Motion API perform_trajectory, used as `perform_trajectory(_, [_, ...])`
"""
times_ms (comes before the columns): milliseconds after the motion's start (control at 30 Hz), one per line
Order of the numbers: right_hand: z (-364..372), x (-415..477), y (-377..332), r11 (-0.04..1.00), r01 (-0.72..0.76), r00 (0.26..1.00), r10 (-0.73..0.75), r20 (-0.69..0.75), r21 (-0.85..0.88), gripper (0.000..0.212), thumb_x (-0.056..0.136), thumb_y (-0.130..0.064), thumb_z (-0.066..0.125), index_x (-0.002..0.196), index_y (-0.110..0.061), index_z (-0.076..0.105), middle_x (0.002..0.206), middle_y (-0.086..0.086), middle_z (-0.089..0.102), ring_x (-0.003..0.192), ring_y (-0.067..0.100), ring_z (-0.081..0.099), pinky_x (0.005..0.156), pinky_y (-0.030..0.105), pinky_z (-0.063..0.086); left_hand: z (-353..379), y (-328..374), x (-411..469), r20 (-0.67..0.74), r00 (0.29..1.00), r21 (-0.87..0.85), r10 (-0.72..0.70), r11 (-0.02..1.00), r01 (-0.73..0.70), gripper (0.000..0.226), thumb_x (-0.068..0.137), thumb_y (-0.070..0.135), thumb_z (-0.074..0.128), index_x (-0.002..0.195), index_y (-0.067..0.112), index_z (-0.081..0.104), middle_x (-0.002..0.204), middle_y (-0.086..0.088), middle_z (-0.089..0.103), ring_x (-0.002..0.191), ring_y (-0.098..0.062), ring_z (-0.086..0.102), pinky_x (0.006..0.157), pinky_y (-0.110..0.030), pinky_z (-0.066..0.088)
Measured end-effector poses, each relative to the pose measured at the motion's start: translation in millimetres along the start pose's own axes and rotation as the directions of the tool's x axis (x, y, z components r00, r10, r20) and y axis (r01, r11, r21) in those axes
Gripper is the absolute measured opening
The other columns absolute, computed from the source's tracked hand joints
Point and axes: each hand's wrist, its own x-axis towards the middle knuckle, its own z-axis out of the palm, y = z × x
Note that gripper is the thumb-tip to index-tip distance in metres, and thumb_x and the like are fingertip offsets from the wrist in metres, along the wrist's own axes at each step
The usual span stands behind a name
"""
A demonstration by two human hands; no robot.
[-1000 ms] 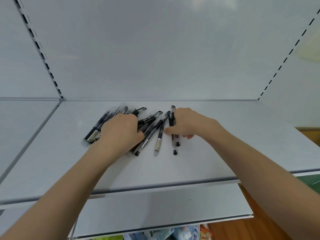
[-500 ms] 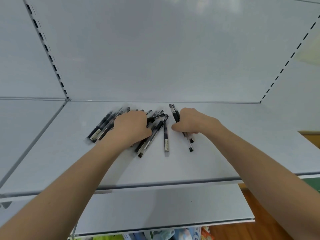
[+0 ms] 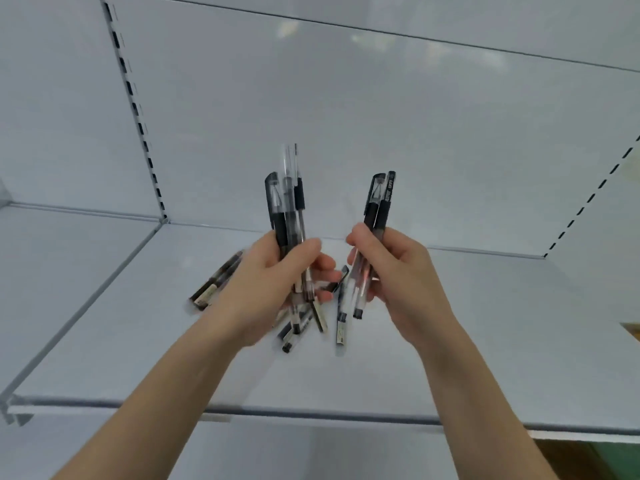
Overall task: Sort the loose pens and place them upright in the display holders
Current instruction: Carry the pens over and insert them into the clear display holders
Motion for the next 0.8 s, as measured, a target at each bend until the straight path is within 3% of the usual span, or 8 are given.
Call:
perform_trajectory(133, [39, -13, 3, 0.989, 0.144, 0.988, -0.142, 0.059, -0.031, 0.033, 0.082, -0.025, 0.066, 0.065, 0.001, 0.055, 0.056, 0.006, 0.048, 0.051, 0.013, 0.046, 0.044, 0.017, 0.038, -15, -6, -30, -0.042, 0.995, 0.039, 0.089, 0.995, -0.088, 0.015, 0.089, 0.02, 0.05, 0.097, 0.013, 0.06, 0.078, 0.008, 0.07, 0.074, -0.007, 0.065, 0.062, -0.018, 0.052])
perform_trajectory(300, [89, -22, 3, 0.989, 0.141, 0.957, -0.123, 0.261, -0.052, 0.029, 0.079, -0.028, 0.068, 0.052, -0.021, 0.06, 0.051, 0.001, 0.051, 0.05, 0.016, 0.048, 0.047, 0.022, 0.039, -64, -5, -62, -0.111, 0.984, 0.187, 0.142, 0.975, -0.12, 0.016, 0.089, 0.019, 0.056, 0.103, 0.015, 0.061, 0.084, 0.006, 0.07, 0.076, -0.005, 0.065, 0.062, -0.018, 0.05])
perform_trajectory(367, [117, -30, 3, 0.99, 0.138, 0.939, -0.124, 0.321, -0.02, 0.031, 0.078, -0.029, 0.068, 0.057, -0.008, 0.06, 0.054, 0.007, 0.049, 0.051, 0.019, 0.047, 0.047, 0.022, 0.037, -89, -1, -81, -0.156, 0.977, 0.22, 0.144, 0.97, -0.108, 0.016, 0.087, 0.017, 0.059, 0.102, 0.013, 0.06, 0.082, 0.002, 0.068, 0.074, -0.007, 0.064, 0.06, -0.019, 0.048])
perform_trajectory(433, [152, -41, 6, 0.991, 0.135, 0.912, -0.13, 0.388, 0.015, 0.042, 0.078, -0.028, 0.068, 0.069, 0.011, 0.055, 0.052, 0.007, 0.047, 0.046, 0.012, 0.044, 0.044, 0.018, 0.035, -117, 4, -105, -0.2, 0.969, 0.227, 0.144, 0.969, -0.098, 0.016, 0.085, 0.012, 0.061, 0.101, 0.013, 0.06, 0.079, 0.0, 0.065, 0.069, -0.008, 0.061, 0.055, -0.02, 0.048])
perform_trajectory(600, [259, -92, 10, 0.993, 0.107, 0.828, -0.117, 0.548, 0.05, 0.048, 0.079, -0.027, 0.066, 0.075, 0.019, 0.054, 0.043, -0.005, 0.046, 0.038, 0.002, 0.041, 0.041, 0.012, 0.033, -200, 15, -186, -0.32, 0.929, 0.259, 0.184, 0.96, -0.101, 0.014, 0.085, 0.004, 0.058, 0.093, 0.015, 0.06, 0.057, 0.012, 0.061, 0.051, 0.001, 0.053, 0.047, -0.016, 0.044])
perform_trajectory(700, [329, -131, 4, 0.998, 0.054, 0.788, -0.065, 0.612, 0.036, 0.054, 0.074, -0.044, 0.061, 0.065, 0.008, 0.05, 0.047, 0.003, 0.042, 0.041, 0.009, 0.038, 0.042, 0.016, 0.033, -257, 26, -243, -0.394, 0.898, 0.27, 0.196, 0.959, -0.091, 0.012, 0.085, 0.007, 0.058, 0.088, 0.018, 0.061, 0.062, 0.008, 0.065, 0.06, -0.003, 0.057, 0.05, -0.016, 0.048])
perform_trajectory(800, [380, -155, -4, 0.997, -0.04, 0.753, -0.008, 0.657, 0.059, 0.029, 0.077, -0.04, 0.061, 0.069, -0.012, 0.059, 0.051, -0.005, 0.05, 0.045, 0.009, 0.043, 0.041, 0.018, 0.035, -303, 30, -286, -0.47, 0.862, 0.27, 0.188, 0.961, -0.063, 0.01, 0.085, 0.007, 0.06, 0.094, 0.013, 0.06, 0.067, 0.004, 0.068, 0.065, -0.006, 0.061, 0.055, -0.018, 0.049])
